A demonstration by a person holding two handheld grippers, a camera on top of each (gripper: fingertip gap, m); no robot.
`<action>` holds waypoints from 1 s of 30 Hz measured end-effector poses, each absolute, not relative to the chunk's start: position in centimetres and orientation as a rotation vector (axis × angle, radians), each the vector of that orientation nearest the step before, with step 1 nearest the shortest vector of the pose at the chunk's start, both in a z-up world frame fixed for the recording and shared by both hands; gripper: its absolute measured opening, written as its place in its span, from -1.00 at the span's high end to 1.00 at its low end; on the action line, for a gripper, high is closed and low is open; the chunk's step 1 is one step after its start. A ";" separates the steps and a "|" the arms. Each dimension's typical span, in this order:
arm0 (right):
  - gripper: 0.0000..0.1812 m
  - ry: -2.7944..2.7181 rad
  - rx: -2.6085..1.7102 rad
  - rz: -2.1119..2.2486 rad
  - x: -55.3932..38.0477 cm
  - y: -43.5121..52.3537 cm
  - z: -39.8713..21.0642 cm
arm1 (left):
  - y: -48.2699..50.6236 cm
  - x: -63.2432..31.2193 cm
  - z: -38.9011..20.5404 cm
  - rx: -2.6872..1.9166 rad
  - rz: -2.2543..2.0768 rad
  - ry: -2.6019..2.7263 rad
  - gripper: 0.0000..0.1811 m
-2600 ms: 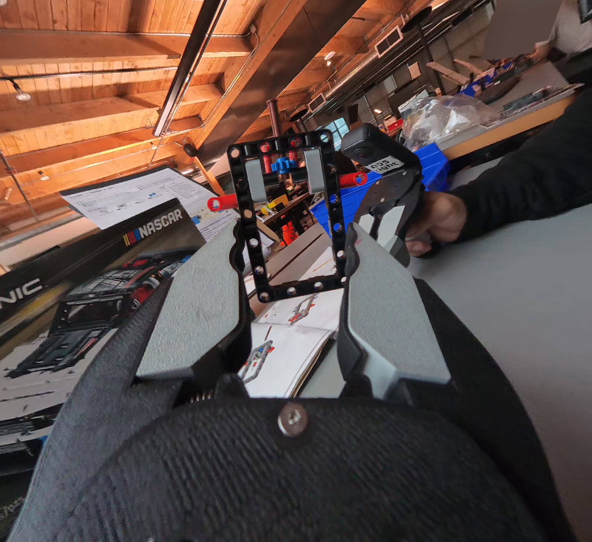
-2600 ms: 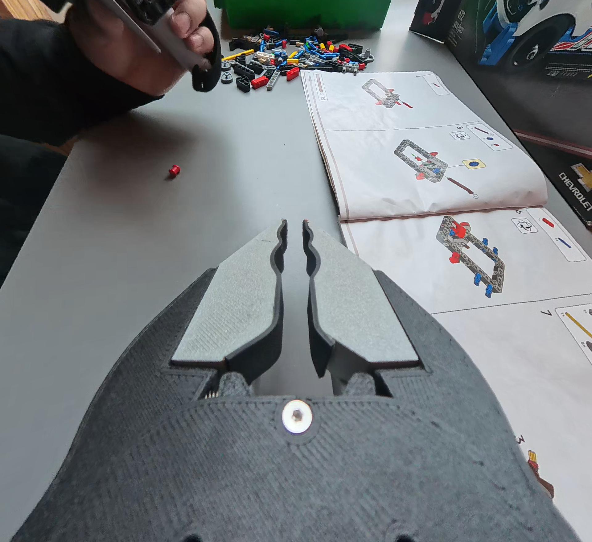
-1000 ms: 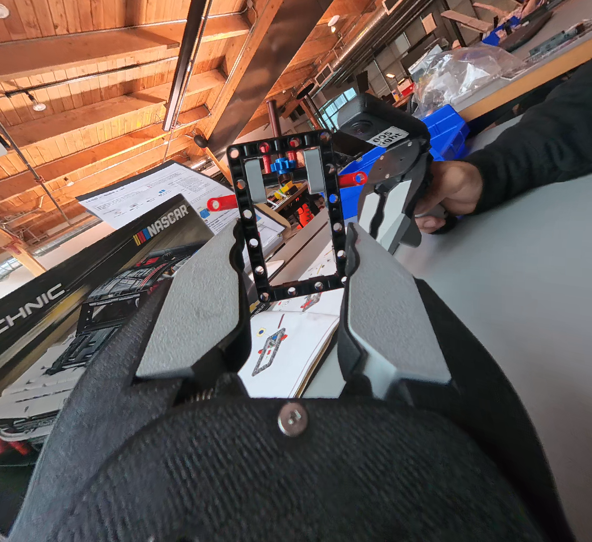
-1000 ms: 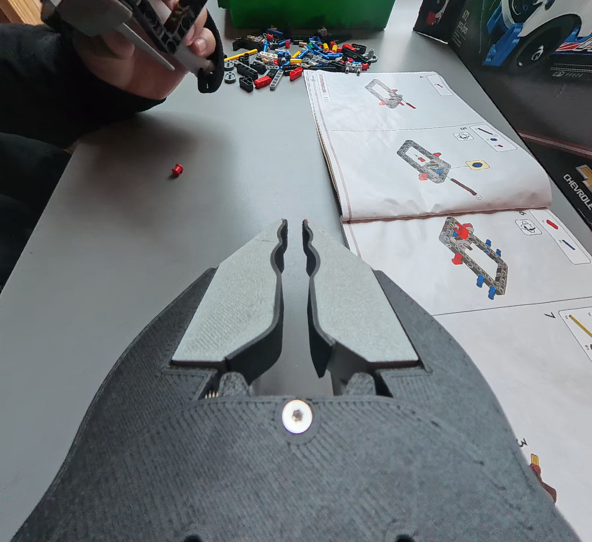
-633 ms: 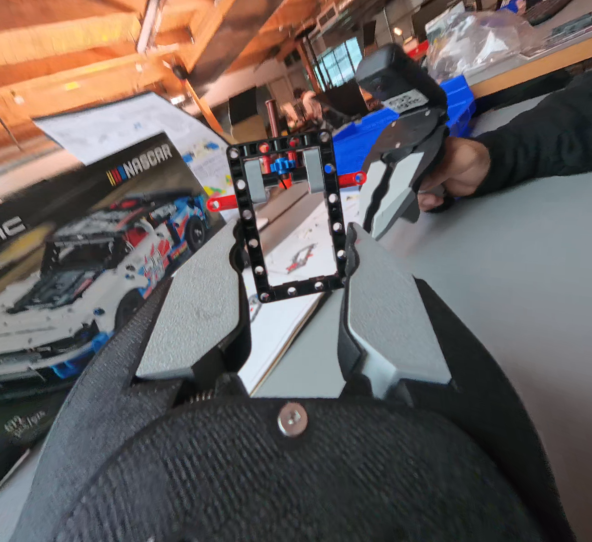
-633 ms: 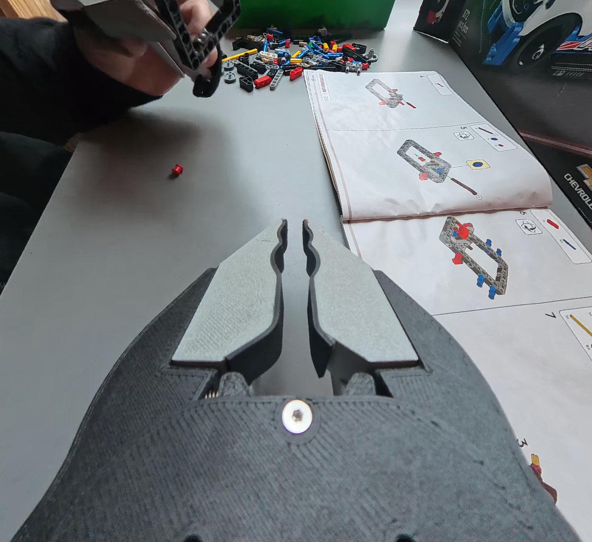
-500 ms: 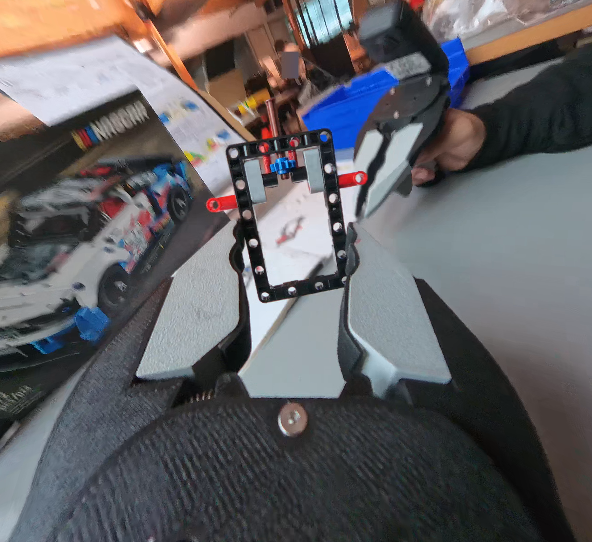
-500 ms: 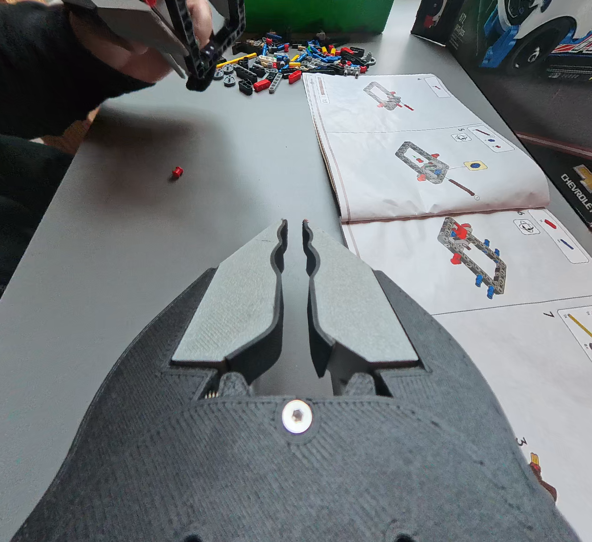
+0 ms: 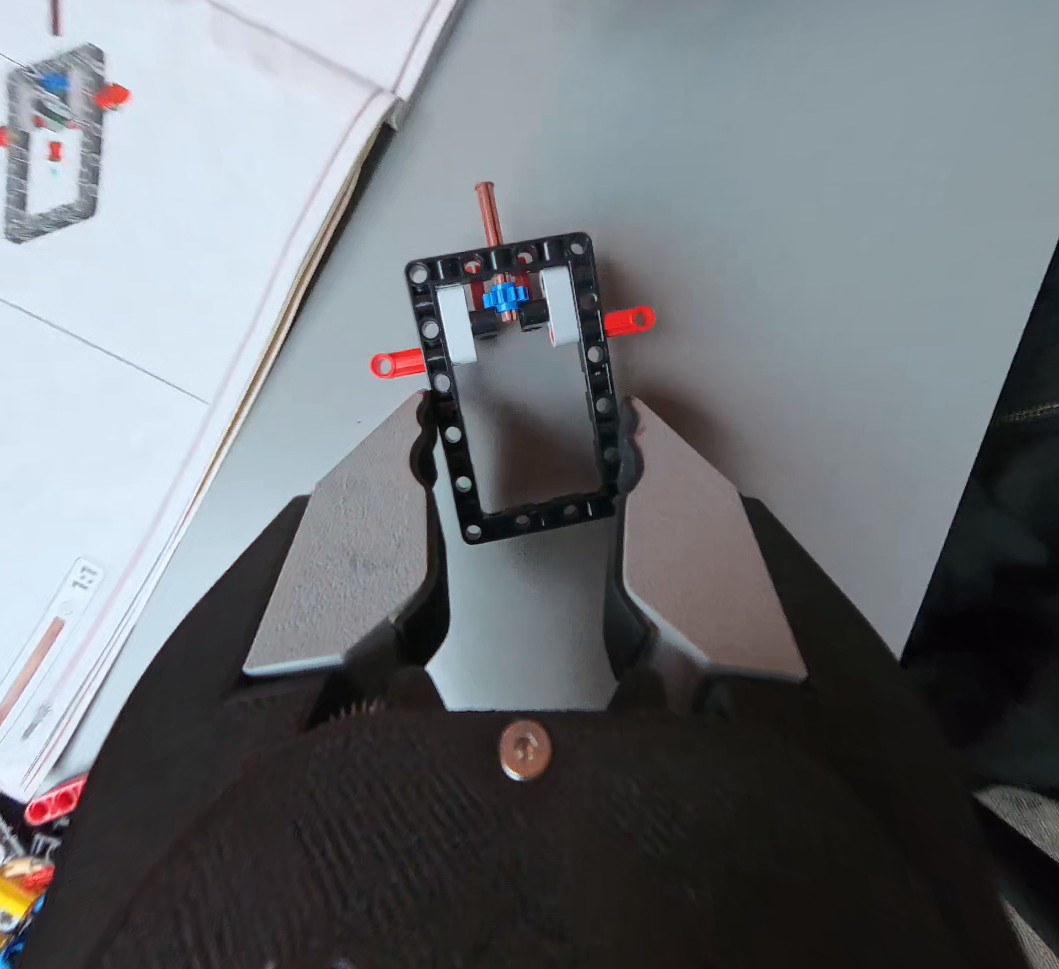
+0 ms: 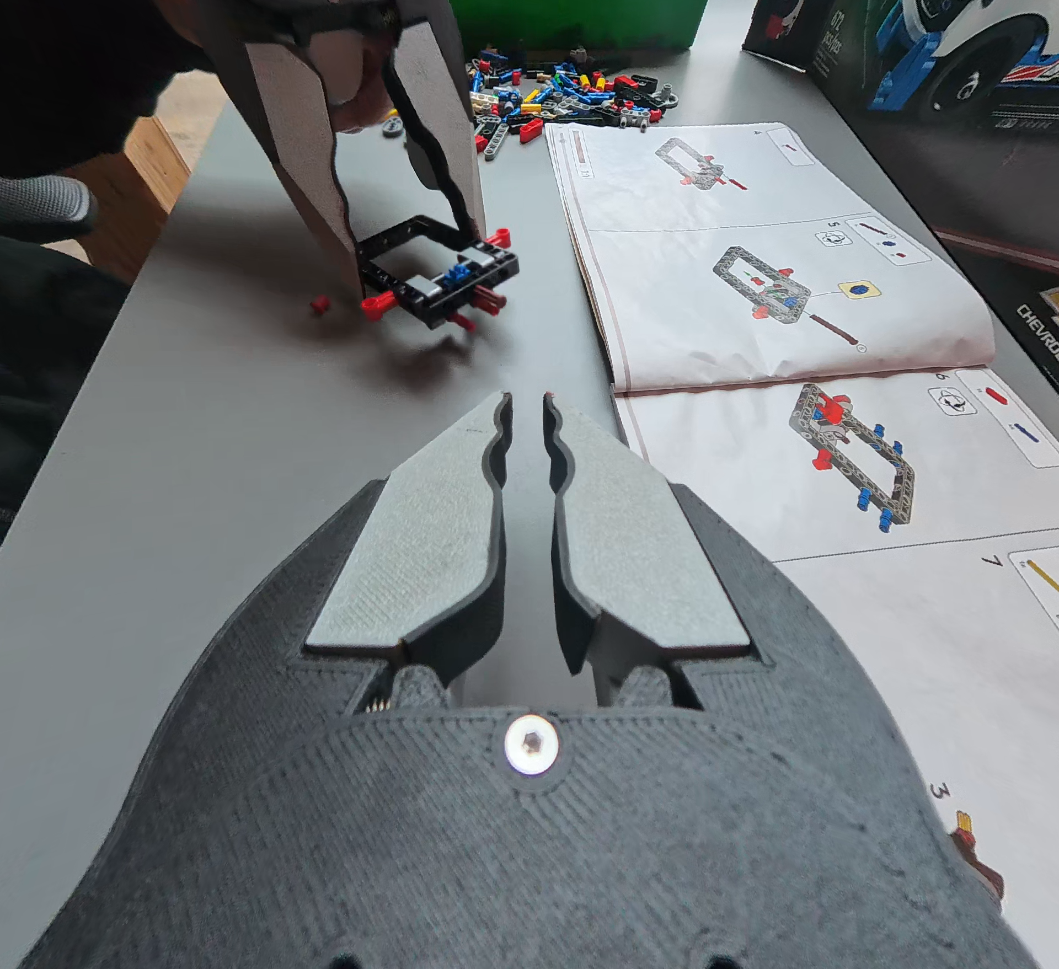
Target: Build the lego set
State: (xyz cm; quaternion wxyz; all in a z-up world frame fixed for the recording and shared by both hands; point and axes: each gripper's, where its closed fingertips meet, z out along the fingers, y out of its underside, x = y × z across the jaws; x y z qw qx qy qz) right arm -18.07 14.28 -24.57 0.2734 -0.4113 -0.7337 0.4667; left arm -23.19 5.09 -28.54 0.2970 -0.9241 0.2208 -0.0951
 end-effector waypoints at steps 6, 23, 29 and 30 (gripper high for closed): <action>0.88 -2.038 -1.092 1.230 -17.9 13.7 -25.2 | 5.8 -22.8 -29.2 -2.492 -0.284 0.647 0.31; 0.80 -2.151 -1.108 1.182 -17.7 13.0 -26.6 | 6.5 -22.7 -28.1 -2.410 -0.321 0.626 0.21; 0.78 -2.159 -1.088 1.159 -17.7 12.9 -26.8 | 5.0 -23.6 -28.1 -2.404 -0.283 0.530 0.16; 0.77 -2.158 -1.083 1.157 -17.7 12.9 -26.8 | 4.8 -23.9 -28.0 -2.385 -0.274 0.497 0.16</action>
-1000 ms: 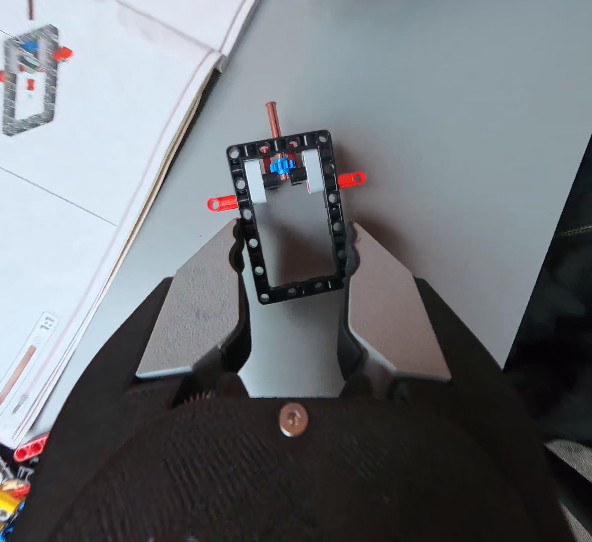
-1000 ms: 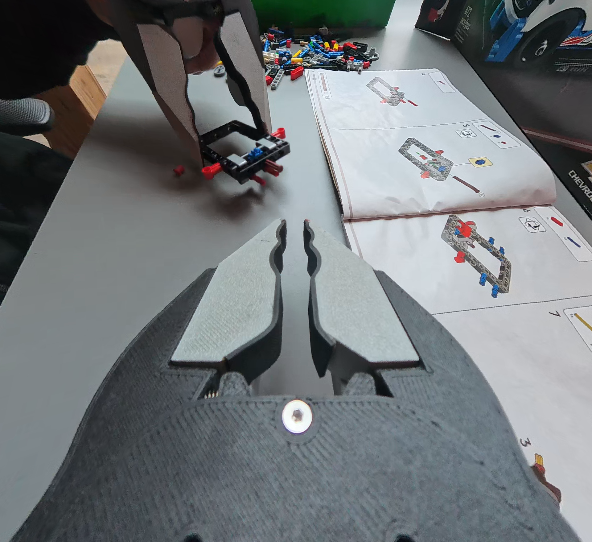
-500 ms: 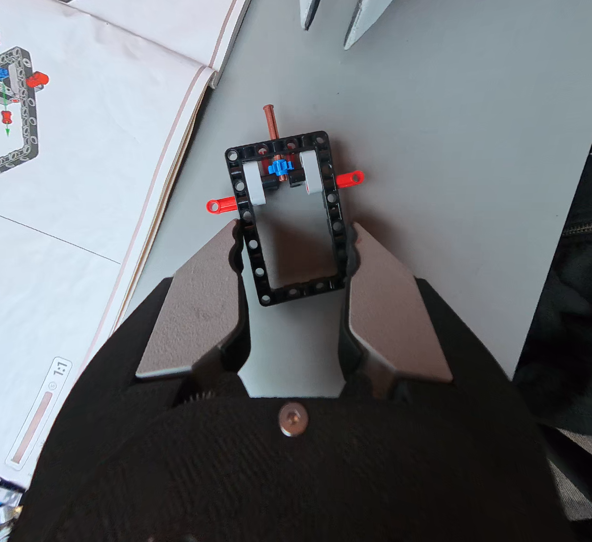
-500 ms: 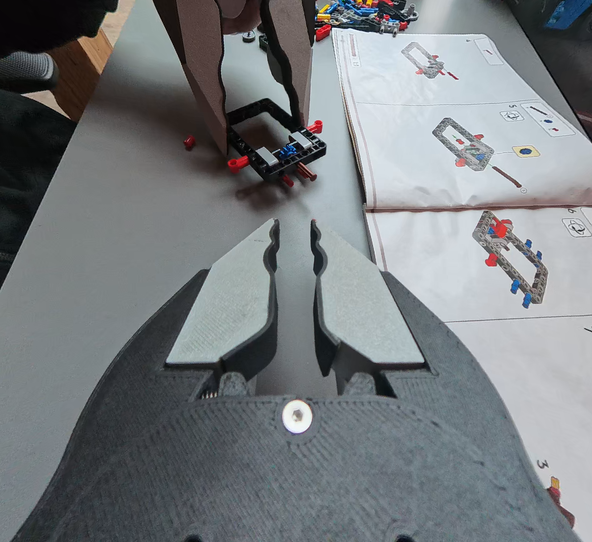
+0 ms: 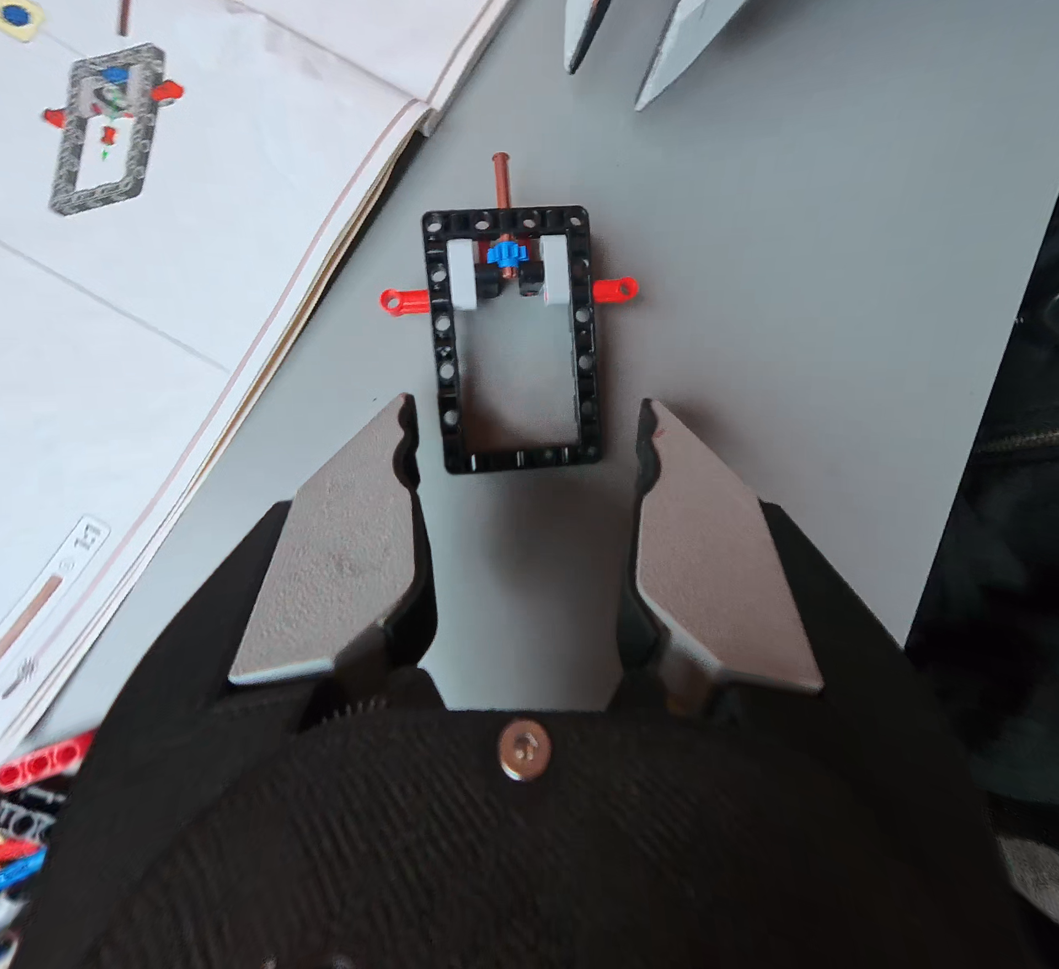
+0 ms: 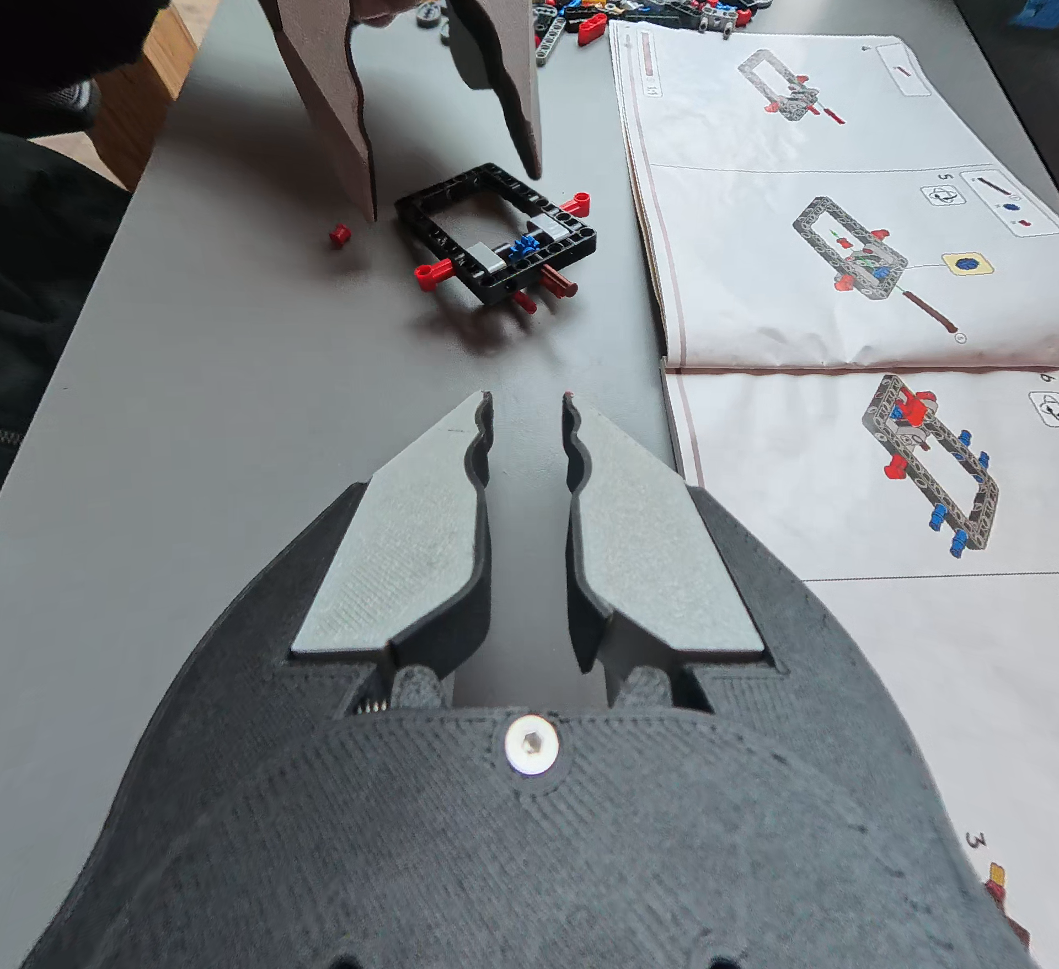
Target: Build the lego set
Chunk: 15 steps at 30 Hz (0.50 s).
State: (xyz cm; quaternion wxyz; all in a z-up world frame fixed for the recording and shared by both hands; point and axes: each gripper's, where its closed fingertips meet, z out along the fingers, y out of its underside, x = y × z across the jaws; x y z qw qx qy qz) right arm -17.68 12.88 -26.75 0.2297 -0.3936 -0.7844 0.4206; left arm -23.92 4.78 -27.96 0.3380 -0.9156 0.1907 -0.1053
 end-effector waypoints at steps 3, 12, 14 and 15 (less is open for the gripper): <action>0.77 -2.161 -1.097 1.150 -17.8 13.0 -26.9 | 4.7 -24.6 -27.6 -2.321 -0.284 0.409 0.20; 0.78 -2.116 -1.130 1.192 -18.0 13.4 -26.4 | 0.1 -27.3 -25.6 -2.246 -0.201 0.255 0.37; 0.78 -2.116 -1.132 1.197 -18.0 13.4 -26.4 | -2.0 -28.6 -25.4 -2.247 -0.137 0.184 0.49; 0.78 -2.114 -1.131 1.198 -18.0 13.4 -26.3 | -3.0 -29.2 -25.6 -2.261 -0.116 0.143 0.51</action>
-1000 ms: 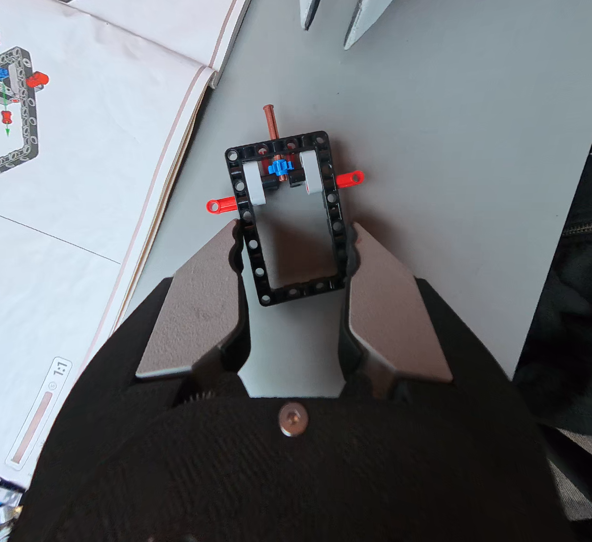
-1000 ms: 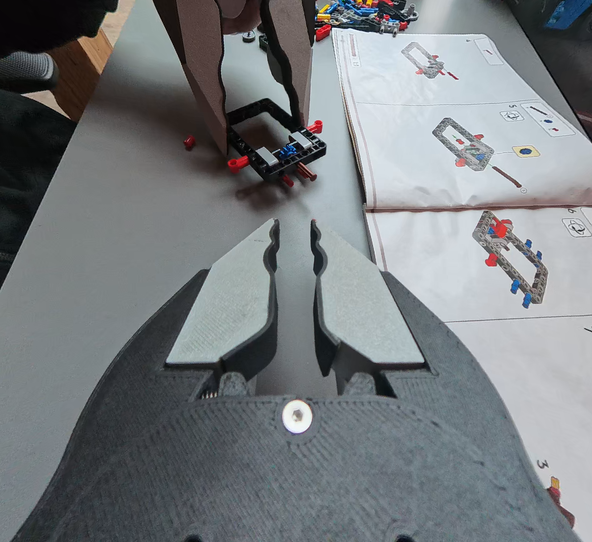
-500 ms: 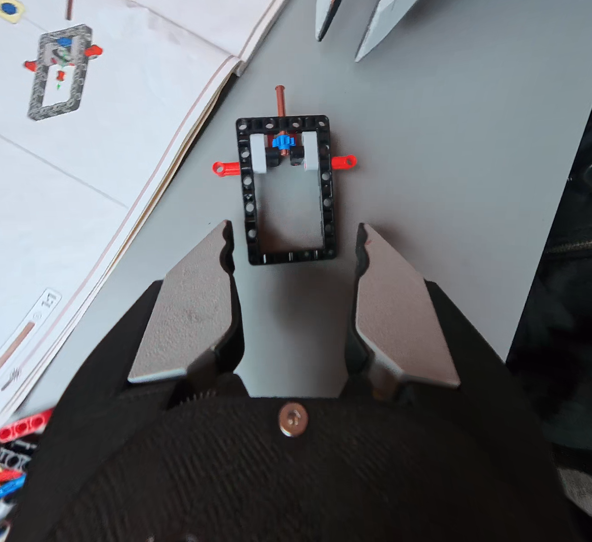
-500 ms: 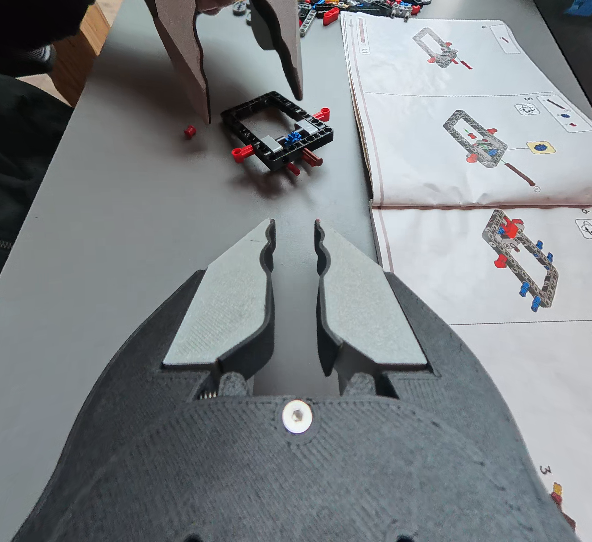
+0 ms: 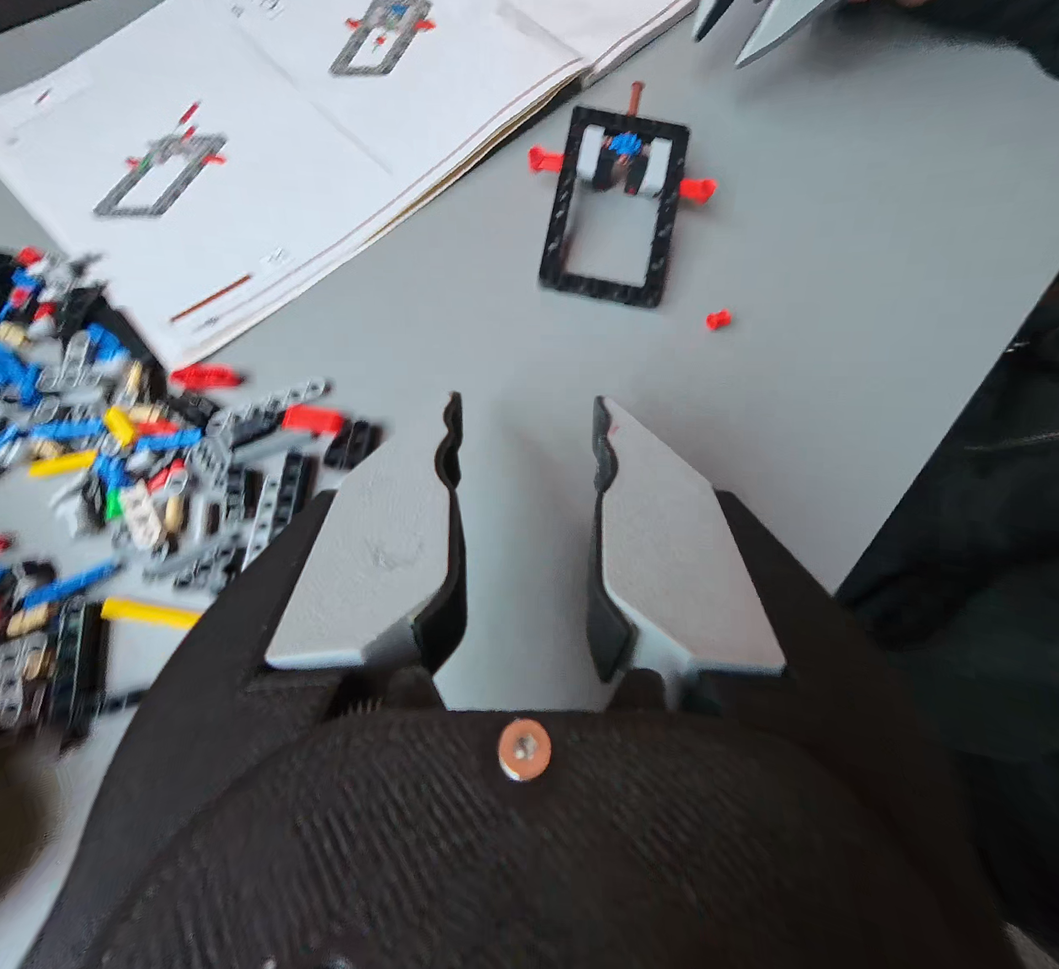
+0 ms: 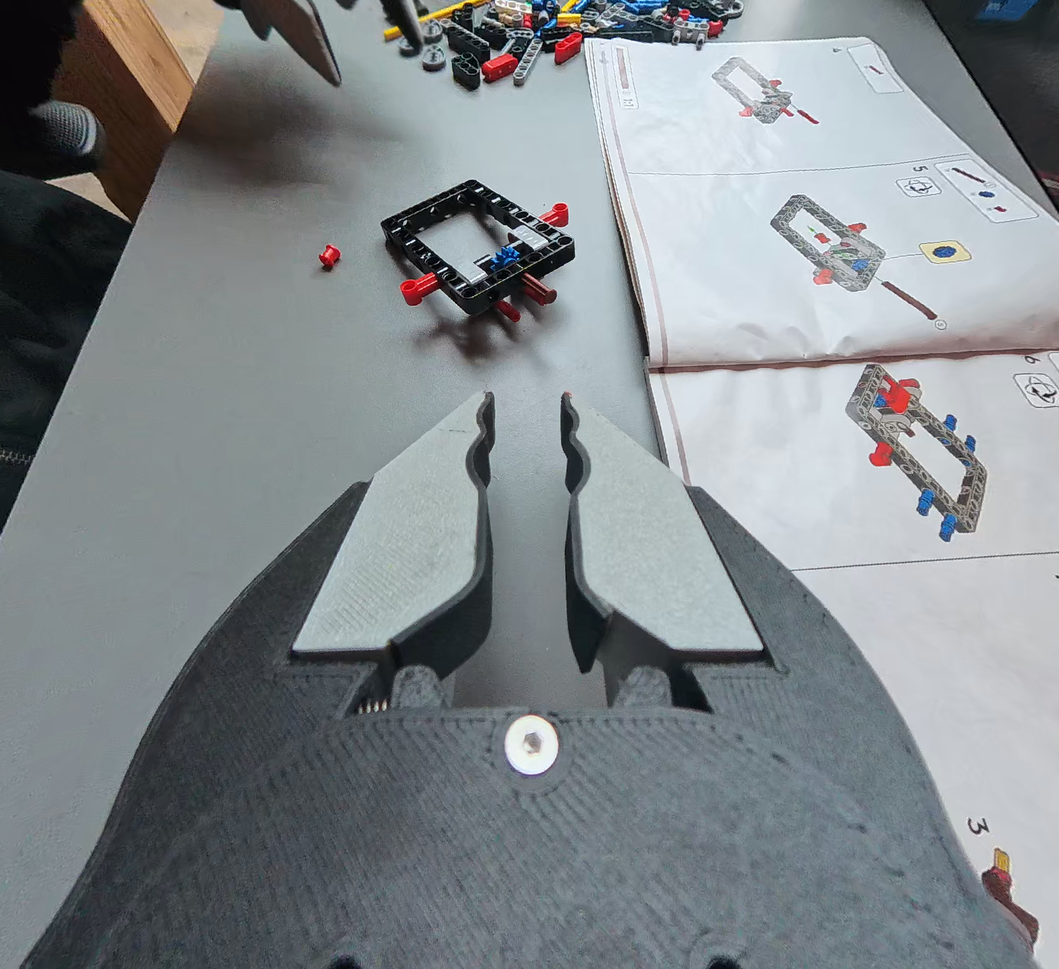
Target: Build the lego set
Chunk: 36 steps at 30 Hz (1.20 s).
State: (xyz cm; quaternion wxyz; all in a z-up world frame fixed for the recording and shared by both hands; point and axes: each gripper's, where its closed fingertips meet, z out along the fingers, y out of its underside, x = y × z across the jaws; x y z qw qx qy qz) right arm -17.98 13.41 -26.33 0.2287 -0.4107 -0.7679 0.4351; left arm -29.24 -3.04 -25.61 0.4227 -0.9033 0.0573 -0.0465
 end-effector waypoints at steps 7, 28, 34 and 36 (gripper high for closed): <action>0.79 -2.110 -1.123 1.180 -18.0 13.5 -26.4 | -8.2 -31.9 -25.9 -2.237 -0.053 -0.127 0.84; 0.78 -2.103 -1.070 1.148 -17.9 13.3 -26.3 | -0.8 -20.0 -28.9 -2.288 -0.210 0.486 0.77; 0.79 -2.100 -1.062 1.195 -17.7 13.1 -25.9 | -0.2 -20.2 -27.6 -2.186 -0.169 0.528 0.78; 0.79 -2.090 -1.060 1.227 -17.6 13.1 -25.6 | -0.3 -20.0 -27.7 -2.183 -0.168 0.571 0.76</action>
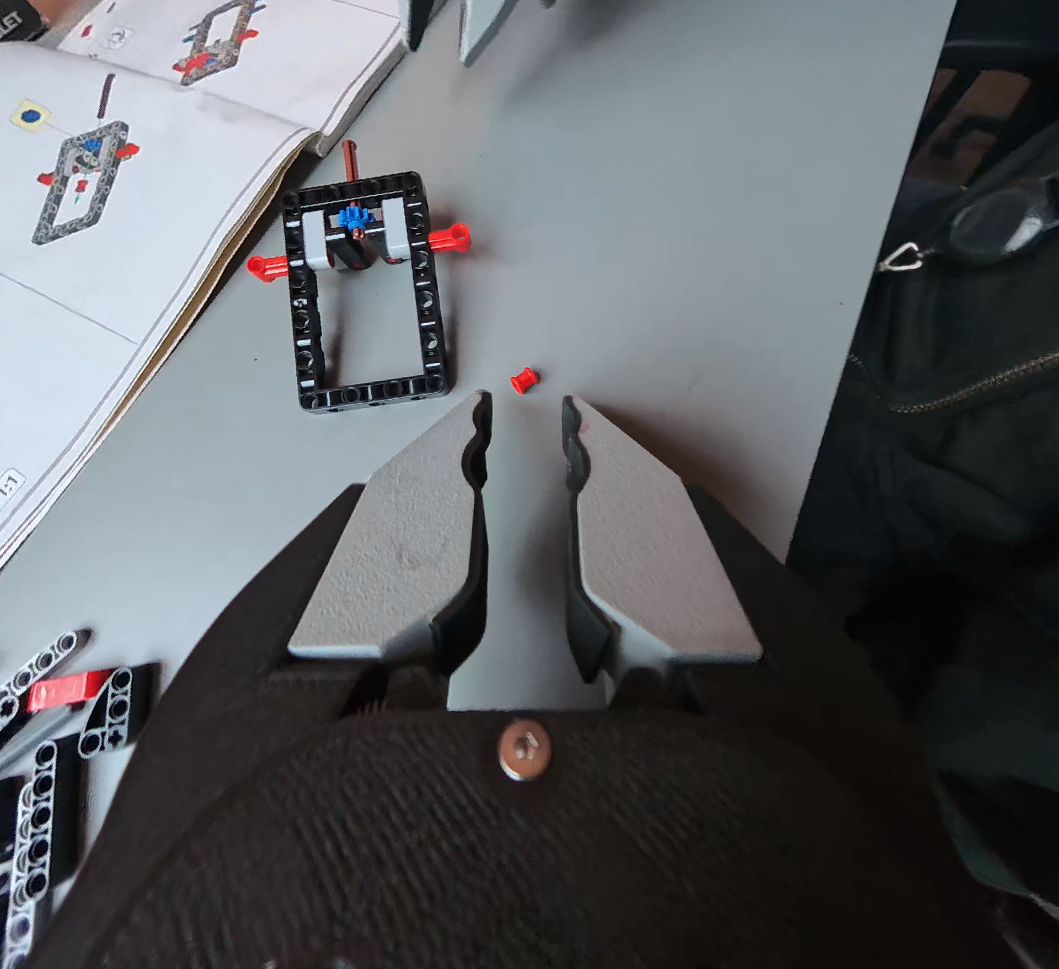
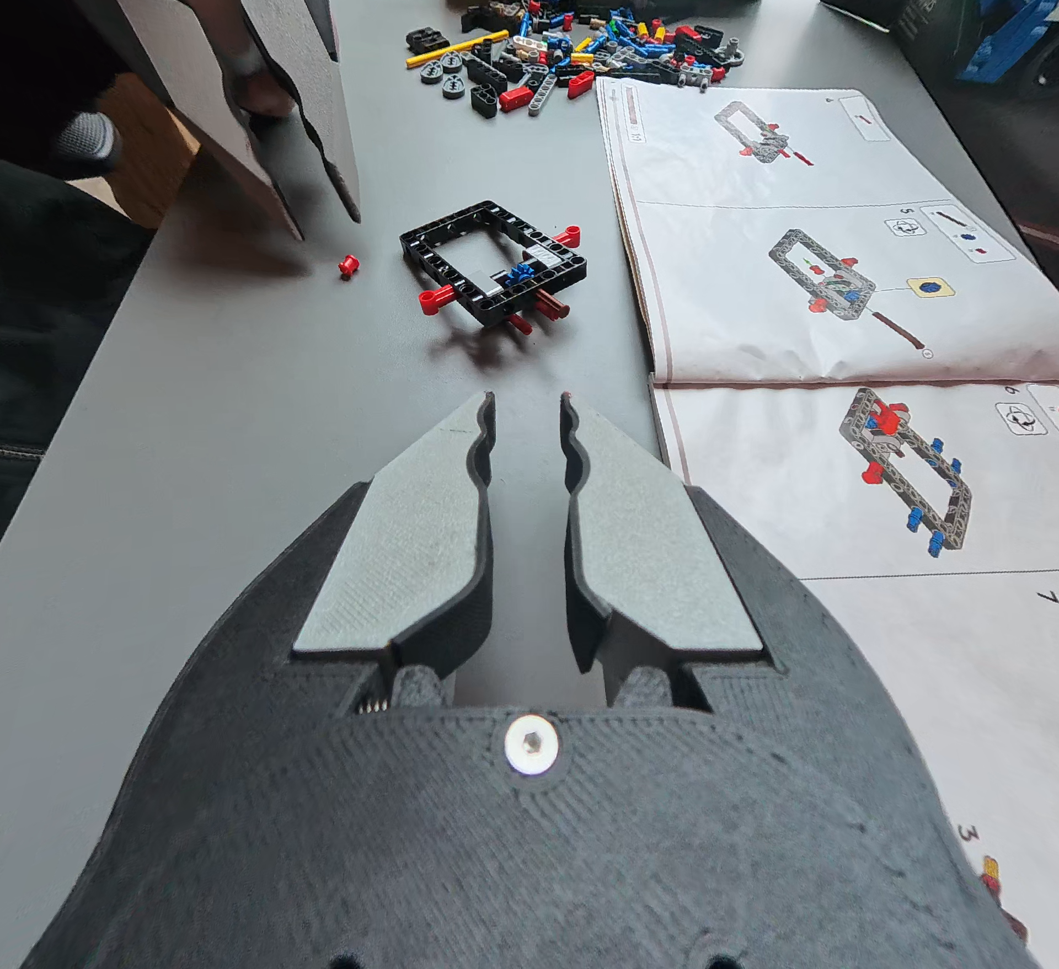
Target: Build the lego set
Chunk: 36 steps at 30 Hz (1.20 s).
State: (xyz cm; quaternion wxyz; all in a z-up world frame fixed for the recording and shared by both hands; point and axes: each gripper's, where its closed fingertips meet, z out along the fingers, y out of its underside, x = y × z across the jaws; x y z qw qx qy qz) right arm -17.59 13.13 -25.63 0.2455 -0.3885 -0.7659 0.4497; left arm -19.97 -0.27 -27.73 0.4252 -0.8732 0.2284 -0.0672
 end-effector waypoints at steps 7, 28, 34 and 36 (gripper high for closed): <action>0.78 -2.076 -1.102 1.341 -17.5 13.3 -25.0 | 0.1 -19.5 -28.4 -2.177 -0.103 0.745 0.69; 0.78 -2.024 -1.102 1.389 -17.5 13.6 -24.3 | 2.4 -25.6 -22.9 -1.872 -0.141 0.459 0.81; 0.77 -1.996 -1.095 1.357 -18.1 14.1 -24.2 | 2.3 -26.3 -21.8 -1.799 -0.109 0.416 0.89; 0.76 -1.980 -1.094 1.338 -18.4 14.4 -24.1 | 2.5 -26.5 -22.1 -1.822 -0.083 0.416 0.89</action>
